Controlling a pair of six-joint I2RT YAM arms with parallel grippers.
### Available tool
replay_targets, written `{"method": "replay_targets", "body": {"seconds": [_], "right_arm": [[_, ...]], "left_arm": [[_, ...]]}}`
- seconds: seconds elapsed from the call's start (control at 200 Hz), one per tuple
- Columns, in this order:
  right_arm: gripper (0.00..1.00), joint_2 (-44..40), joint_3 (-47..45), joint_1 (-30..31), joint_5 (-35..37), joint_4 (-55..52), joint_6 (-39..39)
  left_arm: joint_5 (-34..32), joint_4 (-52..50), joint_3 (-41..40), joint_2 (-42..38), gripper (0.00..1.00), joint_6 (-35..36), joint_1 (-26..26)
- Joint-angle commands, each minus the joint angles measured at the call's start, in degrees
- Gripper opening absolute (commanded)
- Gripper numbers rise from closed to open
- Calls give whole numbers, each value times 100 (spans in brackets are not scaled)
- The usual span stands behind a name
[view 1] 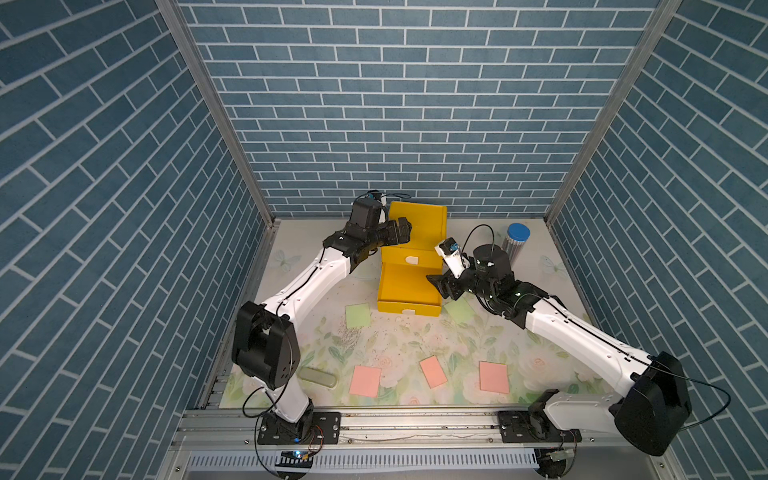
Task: Please put the sticky notes in the drawer by color
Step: Open the drawer in the storage box, then adjust the storage box at the center of the board.
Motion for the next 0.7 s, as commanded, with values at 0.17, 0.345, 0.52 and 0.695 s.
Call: {"method": "replay_targets", "body": {"seconds": [0.17,0.345,0.52,0.695], "right_arm": [[74,517,292,-370,12,189,413],[74,853,604,-513,0,236,231],[68,721,497,-528,-460,63,358],[73,-253,287,-528,50,-600,913]], "left_arm": [[-192,35,-290,-348,100,24,-15],[-326,-31,-507,-661,100,65,-8],[-522,-87,-769,-1020,100,107,-12],[-707,-320,-869,-1297,100,200,21]]}}
